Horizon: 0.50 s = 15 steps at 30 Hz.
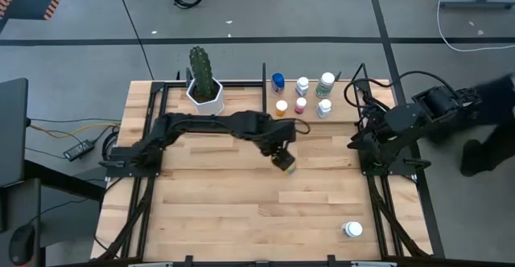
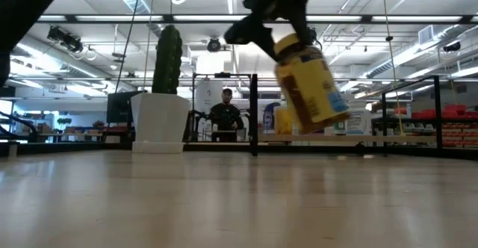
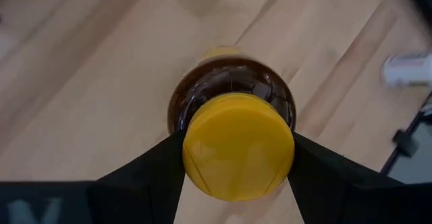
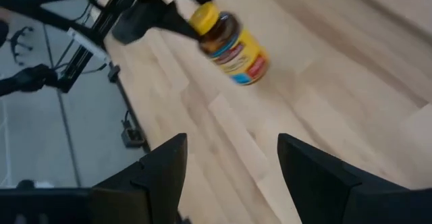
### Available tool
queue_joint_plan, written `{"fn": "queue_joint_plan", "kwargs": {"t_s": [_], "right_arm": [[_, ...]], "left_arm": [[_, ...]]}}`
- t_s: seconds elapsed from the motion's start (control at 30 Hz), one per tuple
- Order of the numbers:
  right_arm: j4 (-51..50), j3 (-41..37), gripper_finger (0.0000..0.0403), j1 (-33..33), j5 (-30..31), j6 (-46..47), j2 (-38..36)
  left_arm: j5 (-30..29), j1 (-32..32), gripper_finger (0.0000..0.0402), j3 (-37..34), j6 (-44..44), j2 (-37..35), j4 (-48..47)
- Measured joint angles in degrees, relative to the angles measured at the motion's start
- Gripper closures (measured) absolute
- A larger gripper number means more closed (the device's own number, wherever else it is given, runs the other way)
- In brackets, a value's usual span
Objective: Pick and place medicine bottles onto shelf by color
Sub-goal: Put the yellow pill bottle on the shelf
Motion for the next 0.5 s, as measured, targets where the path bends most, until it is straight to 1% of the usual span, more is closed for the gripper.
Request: {"fn": "queue_joint_plan", "kwargs": {"t_s": [0.1, 0.27, 0.5], "right_arm": [[-0.52, 0.0, 0.0166, 0.01, -2.66, -0.19, -0.5], [-3.06, 0.02, 0.0166, 0.02, -5.41, -0.31, -1.81], [-3.9, 0.07, 0.0166, 0.01, -5.53, -3.31, -3.65]], "left_arm": [[0.02, 0.98, 0.0171, 5.65, 1.56, 3.3, -0.66], [0.29, 1.82, 0.0175, 11.4, 2.16, 8.01, -0.85], [0.71, 1.77, 0.0171, 9.46, 1.95, 9.44, -0.19]]}}
